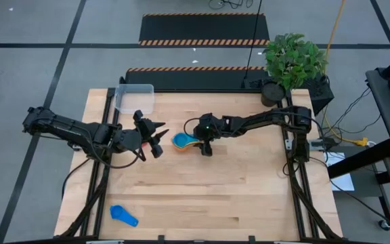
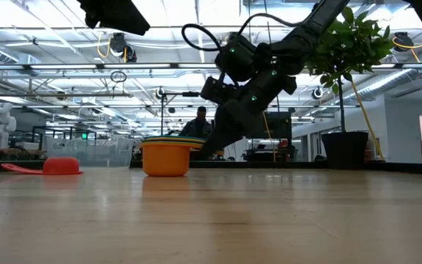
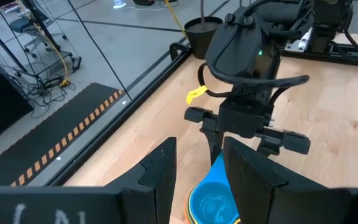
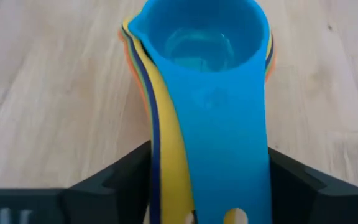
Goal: Nest measuring cups in basket
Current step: Stack the light blue measuring cup on top of the yellow measuring cup
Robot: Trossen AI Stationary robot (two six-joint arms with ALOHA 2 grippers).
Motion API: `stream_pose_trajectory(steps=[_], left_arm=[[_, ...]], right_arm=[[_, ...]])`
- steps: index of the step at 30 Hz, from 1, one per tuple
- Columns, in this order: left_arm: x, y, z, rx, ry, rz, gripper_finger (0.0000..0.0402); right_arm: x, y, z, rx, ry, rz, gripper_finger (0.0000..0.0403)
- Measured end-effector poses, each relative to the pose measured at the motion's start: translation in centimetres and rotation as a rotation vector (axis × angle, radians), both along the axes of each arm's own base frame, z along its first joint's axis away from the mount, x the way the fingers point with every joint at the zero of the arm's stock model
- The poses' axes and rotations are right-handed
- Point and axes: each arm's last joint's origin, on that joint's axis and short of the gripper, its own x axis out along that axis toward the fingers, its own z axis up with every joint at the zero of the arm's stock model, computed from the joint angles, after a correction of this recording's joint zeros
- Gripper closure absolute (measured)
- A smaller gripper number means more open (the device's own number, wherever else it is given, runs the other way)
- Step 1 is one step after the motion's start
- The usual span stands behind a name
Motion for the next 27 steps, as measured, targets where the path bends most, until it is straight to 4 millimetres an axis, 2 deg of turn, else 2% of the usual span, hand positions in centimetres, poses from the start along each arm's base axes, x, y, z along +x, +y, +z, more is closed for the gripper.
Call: stream_pose_trajectory(steps=[9, 13, 27], left_arm=[[0.0, 0.0, 0.0, 0.001, 0.0, 0.0, 0.0266], [0.0, 0.0, 0.0, 0.001, 0.001, 0.0, 0.0266], [0.0, 0.0, -0.01, 0.001, 0.002, -0.001, 0.0266]], right_arm=[[-0.04, -0.08, -0.05, -0.022, 0.008, -0.018, 0.0256], [-0.03, -0.03, -0.04, -0.017, 0.008, -0.021, 0.0276], [0.09, 0.61, -0.04, 0.014, 0.008, -0.028, 0.0211]])
